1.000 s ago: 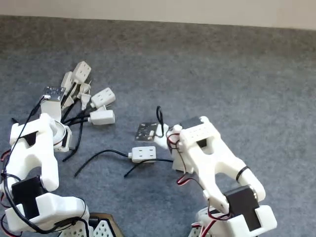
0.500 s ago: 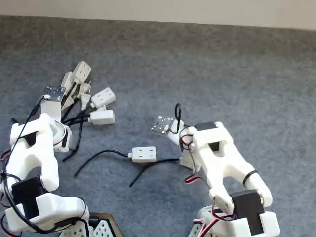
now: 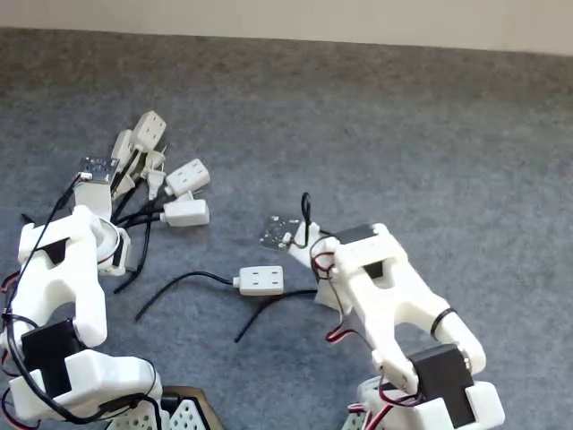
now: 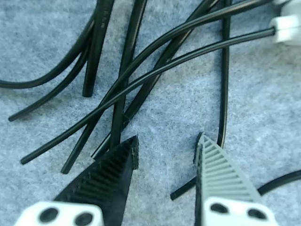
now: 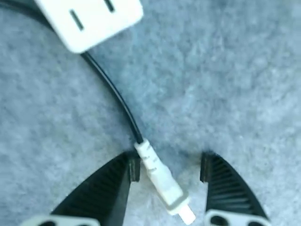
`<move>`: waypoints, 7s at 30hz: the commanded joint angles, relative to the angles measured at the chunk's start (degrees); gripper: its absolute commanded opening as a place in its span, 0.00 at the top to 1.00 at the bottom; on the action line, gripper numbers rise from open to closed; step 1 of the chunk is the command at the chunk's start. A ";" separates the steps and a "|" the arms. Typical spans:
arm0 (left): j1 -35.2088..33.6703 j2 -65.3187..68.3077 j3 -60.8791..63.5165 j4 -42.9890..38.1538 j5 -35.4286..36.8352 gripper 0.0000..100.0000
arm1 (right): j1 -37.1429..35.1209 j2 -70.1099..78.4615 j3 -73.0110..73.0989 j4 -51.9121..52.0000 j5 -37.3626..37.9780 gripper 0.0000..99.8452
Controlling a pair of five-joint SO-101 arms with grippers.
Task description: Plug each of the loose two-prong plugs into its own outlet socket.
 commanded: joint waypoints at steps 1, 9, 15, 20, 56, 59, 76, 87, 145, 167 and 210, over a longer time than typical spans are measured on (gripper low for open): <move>0.92 -0.04 0.92 -0.53 0.53 0.78 | -3.91 -0.40 0.13 -1.19 -0.79 0.80; 0.92 -0.04 0.92 -0.44 0.53 0.78 | -3.91 -0.48 0.13 -1.27 -0.79 0.96; 0.92 -0.04 0.92 -0.44 0.62 0.78 | -3.82 -0.48 -1.10 -0.92 -1.05 1.00; 1.36 -0.04 0.48 -0.26 0.18 0.78 | -3.56 -0.48 -7.69 3.65 -1.14 1.00; 18.95 -72.31 3.82 10.90 6.95 0.68 | -9.63 -7.60 -54.02 15.78 -58.90 1.00; 21.49 -78.46 8.40 10.99 9.93 0.68 | -9.71 -16.22 -35.47 1.27 -58.90 1.00; 40.13 -91.12 26.33 11.16 21.71 0.59 | -9.98 -33.01 -1.27 -21.67 -61.63 1.00; 37.05 -91.47 29.85 7.12 21.80 0.59 | -17.36 -33.01 -12.18 -5.76 -70.15 1.00; 32.48 -91.38 35.65 2.55 17.67 0.61 | 24.13 -32.31 5.23 5.67 -31.21 1.00; 32.75 -91.38 35.74 2.64 17.67 0.61 | 7.96 -31.87 -22.55 16.04 -52.66 1.00; 32.84 -91.38 36.70 1.67 17.67 0.61 | 17.71 -11.03 5.14 14.81 -18.81 0.99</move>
